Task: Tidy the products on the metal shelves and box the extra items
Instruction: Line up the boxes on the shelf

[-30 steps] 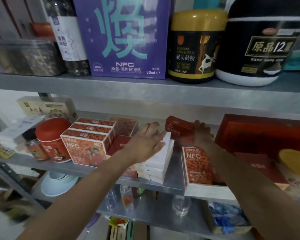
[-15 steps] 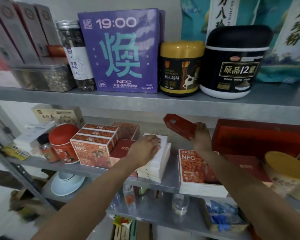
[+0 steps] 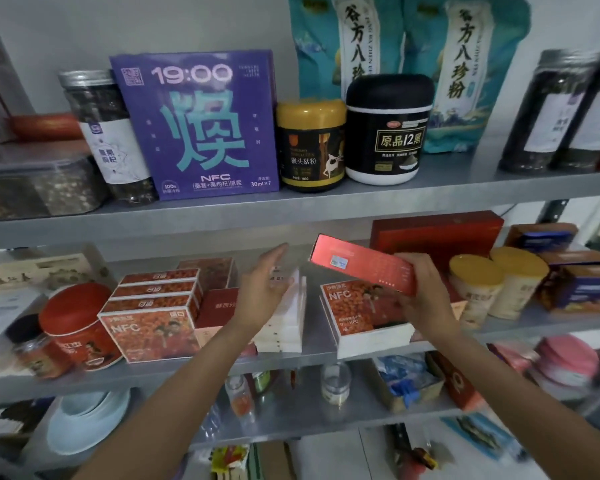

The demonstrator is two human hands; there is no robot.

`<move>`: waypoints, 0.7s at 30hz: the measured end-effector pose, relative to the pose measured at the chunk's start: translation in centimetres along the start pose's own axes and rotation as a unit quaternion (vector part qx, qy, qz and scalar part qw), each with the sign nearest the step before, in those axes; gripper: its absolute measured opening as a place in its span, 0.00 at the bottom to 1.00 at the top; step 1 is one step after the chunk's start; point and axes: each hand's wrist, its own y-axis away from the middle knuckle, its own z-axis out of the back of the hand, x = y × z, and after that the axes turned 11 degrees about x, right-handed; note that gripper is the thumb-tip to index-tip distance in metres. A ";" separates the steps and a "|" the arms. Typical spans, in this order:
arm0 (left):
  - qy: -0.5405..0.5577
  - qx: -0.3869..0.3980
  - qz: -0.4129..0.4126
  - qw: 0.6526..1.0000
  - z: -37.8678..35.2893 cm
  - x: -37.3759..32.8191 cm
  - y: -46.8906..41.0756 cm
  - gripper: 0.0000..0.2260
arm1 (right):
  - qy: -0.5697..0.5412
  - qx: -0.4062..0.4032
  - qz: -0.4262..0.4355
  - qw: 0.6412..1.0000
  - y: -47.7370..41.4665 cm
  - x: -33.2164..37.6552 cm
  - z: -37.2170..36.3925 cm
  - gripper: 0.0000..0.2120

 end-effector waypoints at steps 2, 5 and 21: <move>0.047 0.054 -0.027 0.997 0.4 -1.8 0.2 0.30 | -0.091 0.024 -0.026 0.995 1.4 0.5 1.7 0.27; 0.139 0.135 -0.032 0.981 0.6 -4.7 1.4 0.30 | -0.230 0.090 -0.082 0.966 3.3 1.2 4.1 0.30; 0.445 0.076 0.230 0.862 -5.5 -6.4 6.4 0.20 | -0.476 0.116 -0.314 0.813 8.2 1.2 3.8 0.42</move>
